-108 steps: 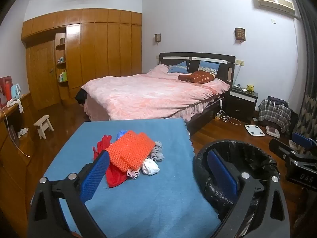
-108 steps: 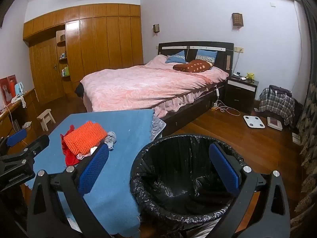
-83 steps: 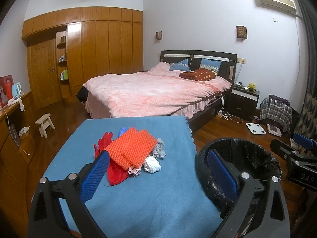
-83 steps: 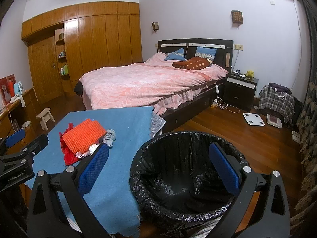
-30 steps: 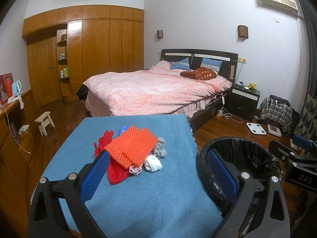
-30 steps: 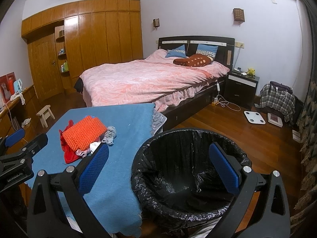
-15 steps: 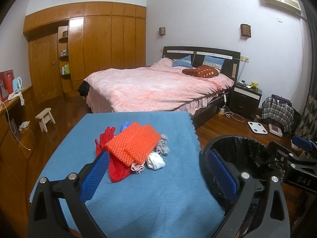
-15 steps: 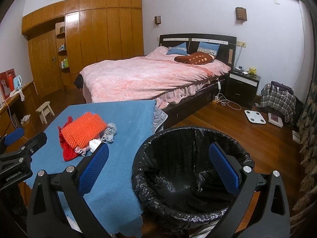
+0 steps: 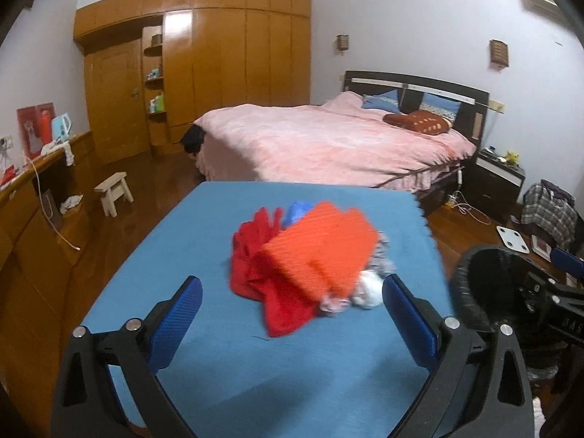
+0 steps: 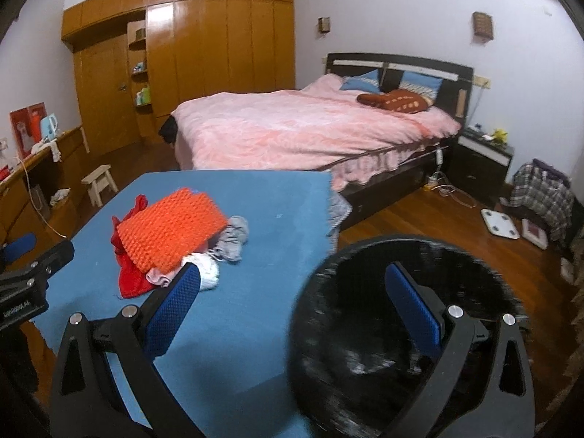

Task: Collect trash
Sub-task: 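Grasp the white tissue ball with the right tool while the left tool reaches the orange mesh pad, then close the left tool on the orange mesh pad while the right tool lifts the tissue, then carry both held items over the trash bin and open both tools, then grasp the grey sock with the right tool while the left tool reaches another orange mesh pad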

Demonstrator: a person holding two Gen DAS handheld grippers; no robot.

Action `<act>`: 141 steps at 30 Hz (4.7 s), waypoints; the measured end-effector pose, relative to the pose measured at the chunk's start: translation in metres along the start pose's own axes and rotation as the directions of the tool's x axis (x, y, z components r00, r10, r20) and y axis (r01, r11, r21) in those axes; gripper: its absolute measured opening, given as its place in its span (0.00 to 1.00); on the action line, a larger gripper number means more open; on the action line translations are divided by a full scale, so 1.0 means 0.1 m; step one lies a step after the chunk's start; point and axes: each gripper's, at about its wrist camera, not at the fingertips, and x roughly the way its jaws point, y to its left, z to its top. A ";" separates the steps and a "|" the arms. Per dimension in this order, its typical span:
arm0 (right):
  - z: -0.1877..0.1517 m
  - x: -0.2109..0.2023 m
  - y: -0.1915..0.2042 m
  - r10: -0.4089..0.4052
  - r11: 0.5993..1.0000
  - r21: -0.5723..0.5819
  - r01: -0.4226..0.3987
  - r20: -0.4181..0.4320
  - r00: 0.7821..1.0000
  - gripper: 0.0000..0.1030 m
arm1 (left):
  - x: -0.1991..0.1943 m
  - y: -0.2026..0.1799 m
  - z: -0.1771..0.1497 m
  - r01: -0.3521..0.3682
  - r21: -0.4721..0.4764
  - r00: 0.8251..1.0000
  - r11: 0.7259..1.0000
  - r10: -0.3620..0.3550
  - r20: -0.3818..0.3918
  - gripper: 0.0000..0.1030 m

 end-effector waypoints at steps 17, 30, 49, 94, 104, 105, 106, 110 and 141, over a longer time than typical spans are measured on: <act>-0.19 1.22 0.78 0.082 0.986 -0.128 -0.105 -0.174 0.981 0.81 | 0.80 0.49 -0.18 -0.125 -0.030 0.991 0.992 0.123 -0.057 0.94; -0.28 1.49 0.98 0.215 0.956 -0.128 -0.266 -0.313 0.925 0.40 | 0.96 0.49 -0.17 -0.092 -0.012 0.992 0.996 0.091 -0.087 0.94; -0.18 1.12 0.37 0.127 0.987 -0.062 -0.146 -0.243 0.962 0.30 | 0.95 -0.19 0.05 0.057 0.072 0.998 0.996 -0.054 -0.042 0.80; -0.13 0.06 -1.04 -0.055 0.992 0.106 0.063 -0.076 0.996 0.31 | 0.44 -1.53 0.15 0.353 0.223 0.935 0.909 -0.353 -0.040 0.11; -0.41 -0.28 -1.73 -0.207 0.955 0.199 0.220 -0.084 0.975 0.35 | 0.35 -2.18 0.09 0.489 0.255 0.871 0.834 -0.479 -0.105 0.13; -0.43 -0.30 -1.77 -0.217 0.951 0.207 0.231 -0.086 0.972 0.40 | 0.36 -2.23 0.09 0.505 0.253 0.863 0.825 -0.492 -0.117 0.16; -0.44 -0.31 -1.80 -0.225 0.948 0.213 0.238 -0.086 0.971 0.42 | 0.36 -2.26 0.08 0.513 0.251 0.858 0.821 -0.499 -0.123 0.27; -0.50 -0.38 -1.86 -0.276 0.934 0.219 0.284 -0.066 0.959 0.71 | 0.37 -2.26 0.08 0.524 0.249 0.851 0.814 -0.511 -0.123 0.48; -0.09 0.48 -0.08 -0.007 1.000 0.020 0.008 -0.042 0.999 0.94 | 0.74 -0.17 0.02 0.048 0.084 0.998 0.995 -0.045 -0.032 0.86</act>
